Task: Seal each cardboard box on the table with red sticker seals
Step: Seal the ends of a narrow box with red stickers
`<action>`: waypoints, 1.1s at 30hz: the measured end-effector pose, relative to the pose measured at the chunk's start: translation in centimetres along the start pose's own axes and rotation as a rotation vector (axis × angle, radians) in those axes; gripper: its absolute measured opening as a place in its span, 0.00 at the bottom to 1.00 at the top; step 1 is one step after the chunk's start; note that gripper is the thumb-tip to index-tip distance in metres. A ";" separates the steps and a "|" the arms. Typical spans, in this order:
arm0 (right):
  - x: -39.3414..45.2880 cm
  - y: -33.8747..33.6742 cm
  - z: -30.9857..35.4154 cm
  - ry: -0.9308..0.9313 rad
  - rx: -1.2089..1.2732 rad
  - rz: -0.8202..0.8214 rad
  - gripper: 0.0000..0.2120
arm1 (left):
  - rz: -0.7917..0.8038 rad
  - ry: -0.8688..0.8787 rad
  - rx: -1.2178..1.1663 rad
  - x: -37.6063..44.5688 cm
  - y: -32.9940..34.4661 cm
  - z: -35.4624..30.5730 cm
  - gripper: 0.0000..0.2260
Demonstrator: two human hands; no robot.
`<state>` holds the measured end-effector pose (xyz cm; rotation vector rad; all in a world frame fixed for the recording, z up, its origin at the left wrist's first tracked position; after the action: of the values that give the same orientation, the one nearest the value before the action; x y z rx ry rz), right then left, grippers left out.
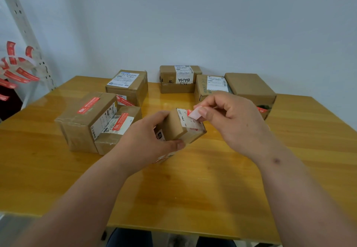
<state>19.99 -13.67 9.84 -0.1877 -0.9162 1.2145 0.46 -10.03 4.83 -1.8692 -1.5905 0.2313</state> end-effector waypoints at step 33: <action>-0.4 -1.2 -1.3 0.289 0.210 -0.063 0.06 | -0.280 0.518 0.319 -2.5 3.1 3.6 0.36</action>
<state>21.75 -14.02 9.48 -0.1603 -0.5362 1.1799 0.47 -11.19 -0.43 -1.3079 -1.3370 -0.1132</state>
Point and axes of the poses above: each hand's wrist, its own x-axis towards the middle knuckle, its own y-axis out of the palm, z = x × y, the point moved 2 cm from there along x, towards the middle knuckle, and after that the axes turned 8 degrees about -z, right-handed, at the moved point
